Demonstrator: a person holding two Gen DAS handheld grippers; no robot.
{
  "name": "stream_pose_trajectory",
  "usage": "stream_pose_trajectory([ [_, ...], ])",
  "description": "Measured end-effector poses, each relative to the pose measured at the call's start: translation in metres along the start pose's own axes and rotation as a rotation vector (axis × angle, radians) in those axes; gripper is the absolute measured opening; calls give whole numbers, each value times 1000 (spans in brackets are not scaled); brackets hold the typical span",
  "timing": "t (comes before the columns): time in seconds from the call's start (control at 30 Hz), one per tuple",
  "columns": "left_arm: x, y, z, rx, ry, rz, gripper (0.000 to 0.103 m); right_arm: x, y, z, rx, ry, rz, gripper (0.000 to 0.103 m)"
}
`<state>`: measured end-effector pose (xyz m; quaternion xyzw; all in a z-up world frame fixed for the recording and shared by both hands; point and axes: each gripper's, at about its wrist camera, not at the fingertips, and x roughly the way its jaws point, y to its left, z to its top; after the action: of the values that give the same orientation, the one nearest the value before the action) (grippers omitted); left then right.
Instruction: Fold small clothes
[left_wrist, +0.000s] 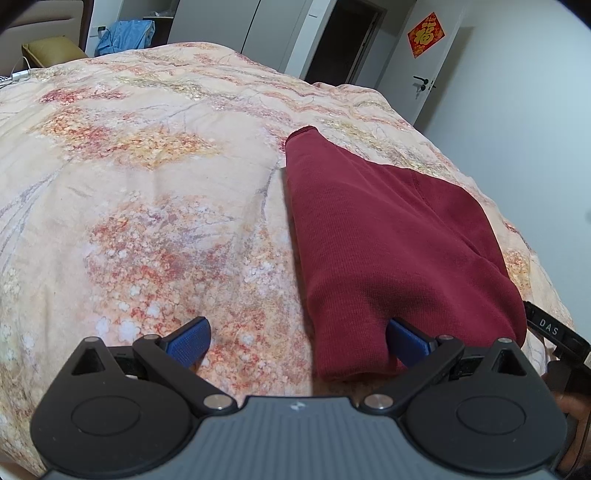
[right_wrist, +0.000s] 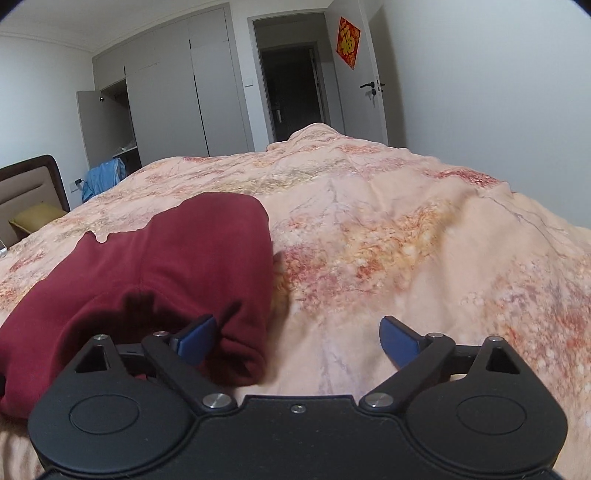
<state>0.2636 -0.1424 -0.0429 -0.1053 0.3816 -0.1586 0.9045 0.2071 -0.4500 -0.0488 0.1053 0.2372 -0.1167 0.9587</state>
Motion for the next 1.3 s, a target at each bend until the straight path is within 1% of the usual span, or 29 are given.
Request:
stream_pose_trajectory([
  [0.17,0,0,0,1,-1,-2,103,-6,-2,14,39,-74,42,96],
  [0.3,0,1,0,-1,-1,-8,103,11,-5,34,54,-95,57,96],
  [0.37,0,2,0,-1,0,-9,103,27,-7,44,58,-73,88,89],
  [0.43,1,1,0,-1,2,-8,103,45,-7,53,62,-17,144,85],
  [0.5,0,2,0,-1,1,-8,103,59,-3,55,65,14,195,76],
  [0.53,1,2,0,0,0,-8,103,65,1,54,60,29,211,70],
  [0.57,1,2,0,0,-2,-9,103,69,4,52,51,40,226,66],
  [0.67,2,2,0,2,-1,-9,103,70,17,44,11,16,235,66],
  [0.7,2,2,0,4,0,-9,103,69,18,41,4,6,224,67],
  [0.8,4,3,0,11,1,-10,103,71,14,38,27,0,220,76],
  [0.87,4,3,0,14,-2,-11,103,73,5,37,74,9,238,87],
  [0.97,2,4,3,-5,-9,-20,103,77,-8,34,148,10,291,89],
  [1.03,-1,4,7,-20,-22,-22,103,76,-13,32,170,6,323,90],
  [1.1,-6,3,12,-36,-48,-35,103,75,-16,31,177,0,365,94],
  [1.17,-8,2,20,-54,-73,-64,103,74,-16,31,170,0,410,100],
  [1.2,-7,2,25,-60,-79,-78,103,74,-14,31,162,4,419,100],
  [1.23,-5,1,30,-63,-82,-83,103,74,-12,31,154,6,422,100],
  [1.3,3,-3,39,-57,-69,-59,103,74,-10,31,142,11,424,100],
])
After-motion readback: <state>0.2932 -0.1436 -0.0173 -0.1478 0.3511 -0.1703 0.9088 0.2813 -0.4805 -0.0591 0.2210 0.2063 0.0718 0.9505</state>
